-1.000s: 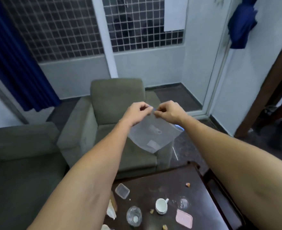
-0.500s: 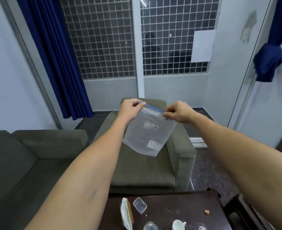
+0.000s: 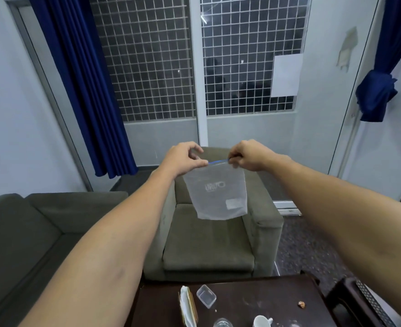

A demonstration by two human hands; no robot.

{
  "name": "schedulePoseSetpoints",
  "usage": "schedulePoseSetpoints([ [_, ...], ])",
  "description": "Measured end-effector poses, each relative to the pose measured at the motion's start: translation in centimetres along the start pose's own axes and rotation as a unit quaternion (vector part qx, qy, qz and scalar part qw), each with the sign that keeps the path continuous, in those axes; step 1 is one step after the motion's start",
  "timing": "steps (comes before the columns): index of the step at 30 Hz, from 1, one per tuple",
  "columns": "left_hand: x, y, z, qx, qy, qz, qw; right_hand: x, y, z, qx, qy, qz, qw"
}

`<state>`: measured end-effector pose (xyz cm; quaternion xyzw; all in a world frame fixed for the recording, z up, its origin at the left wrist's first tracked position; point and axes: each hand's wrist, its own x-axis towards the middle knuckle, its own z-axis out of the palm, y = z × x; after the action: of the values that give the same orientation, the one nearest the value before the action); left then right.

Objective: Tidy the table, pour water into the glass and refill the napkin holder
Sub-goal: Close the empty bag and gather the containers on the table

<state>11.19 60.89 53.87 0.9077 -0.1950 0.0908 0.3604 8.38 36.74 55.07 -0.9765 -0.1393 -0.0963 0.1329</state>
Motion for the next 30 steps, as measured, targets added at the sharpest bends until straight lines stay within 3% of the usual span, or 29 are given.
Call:
schedulePoseSetpoints([
  [8, 0.1, -0.5, 1.0, 0.070, -0.050, 0.029, 0.996, -0.2, 0.3, -0.4, 0.047, 0.042, 0.017, 0.998],
  [15, 2.5, 0.4, 5.4, 0.008, -0.032, 0.036, 0.999, -2.4, 3.7, -0.5, 0.135, 0.031, 0.088, 0.986],
  [20, 5.3, 2.9, 10.8, -0.014, -0.079, 0.070, 0.994, -5.8, 9.1, -0.1, 0.111, 0.053, 0.167, 0.978],
  [30, 8.4, 14.0, 26.4, 0.067, -0.171, 0.130, 0.974, -14.4, 26.2, -2.3, 0.037, -0.003, 0.257, 0.966],
])
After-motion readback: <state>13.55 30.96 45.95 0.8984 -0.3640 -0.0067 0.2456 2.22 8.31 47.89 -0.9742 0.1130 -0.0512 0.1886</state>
